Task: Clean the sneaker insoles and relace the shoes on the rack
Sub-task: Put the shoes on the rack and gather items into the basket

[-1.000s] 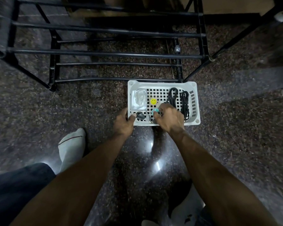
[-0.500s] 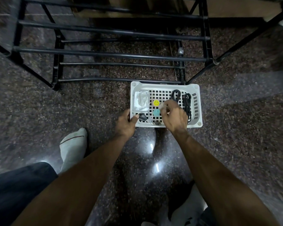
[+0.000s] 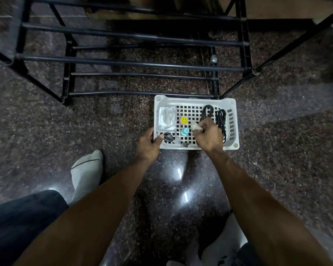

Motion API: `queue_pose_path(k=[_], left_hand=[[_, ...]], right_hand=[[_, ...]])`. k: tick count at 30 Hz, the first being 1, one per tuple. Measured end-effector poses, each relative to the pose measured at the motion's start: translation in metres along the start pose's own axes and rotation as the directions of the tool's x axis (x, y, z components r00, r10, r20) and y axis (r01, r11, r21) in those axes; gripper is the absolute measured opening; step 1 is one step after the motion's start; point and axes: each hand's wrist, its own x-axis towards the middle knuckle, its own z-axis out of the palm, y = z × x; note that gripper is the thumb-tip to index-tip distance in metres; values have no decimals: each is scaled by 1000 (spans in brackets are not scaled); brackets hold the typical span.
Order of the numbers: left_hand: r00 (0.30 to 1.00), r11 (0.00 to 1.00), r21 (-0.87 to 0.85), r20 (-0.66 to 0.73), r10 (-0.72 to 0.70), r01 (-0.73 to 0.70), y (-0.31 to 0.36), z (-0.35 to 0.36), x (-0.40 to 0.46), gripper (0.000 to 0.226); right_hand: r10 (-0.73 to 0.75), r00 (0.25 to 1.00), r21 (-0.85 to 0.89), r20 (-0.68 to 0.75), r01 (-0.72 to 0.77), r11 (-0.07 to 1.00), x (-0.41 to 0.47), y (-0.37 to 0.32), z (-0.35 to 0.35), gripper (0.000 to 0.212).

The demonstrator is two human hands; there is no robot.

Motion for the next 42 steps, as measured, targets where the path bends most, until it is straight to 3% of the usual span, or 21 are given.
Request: queue_pose_path(k=[4, 12, 19, 22, 25, 28, 31, 35, 39, 42], left_hand=[[1000, 1000, -10, 5, 0, 0, -1, 0, 0, 43], [1000, 999, -48, 3, 3, -3, -1, 1, -2, 36], [1000, 999, -42, 1, -3, 3, -6, 1, 1, 43], [1000, 998, -59, 10, -2, 3, -8, 2, 1, 49], [1000, 998, -68, 24, -11, 12, -6, 1, 1, 43], [1000, 997, -83, 19, 1, 0, -7, 1, 1, 49], [1000, 996, -89, 15, 1, 0, -10, 2, 3, 58], [1000, 996, -85, 27, 5, -3, -6, 0, 1, 43], [999, 996, -84, 30, 17, -15, -2, -2, -1, 36], [999, 997, -78, 35, 26, -23, -4, -3, 1, 38]], right_hand=[[-17, 1000, 41, 14, 17, 999, -2, 3, 1, 21], [-176, 981, -139, 84, 187, 973, 7, -1, -4, 13], [-235, 971, -195, 47, 240, 951, 1, -16, -11, 47], [-336, 933, -296, 126, 359, 886, 13, -30, -9, 46], [-331, 912, -408, 242, 405, 818, 21, -41, -5, 33], [-293, 924, -439, 247, 376, 816, 23, -43, -2, 15], [-259, 939, -355, 226, 327, 876, 23, -40, -1, 14], [-238, 947, -184, 217, 279, 943, 25, -38, 0, 11], [-192, 964, -213, 181, 229, 950, 32, -42, 3, 5], [-121, 966, -171, 229, 162, 972, 38, -48, 6, 28]])
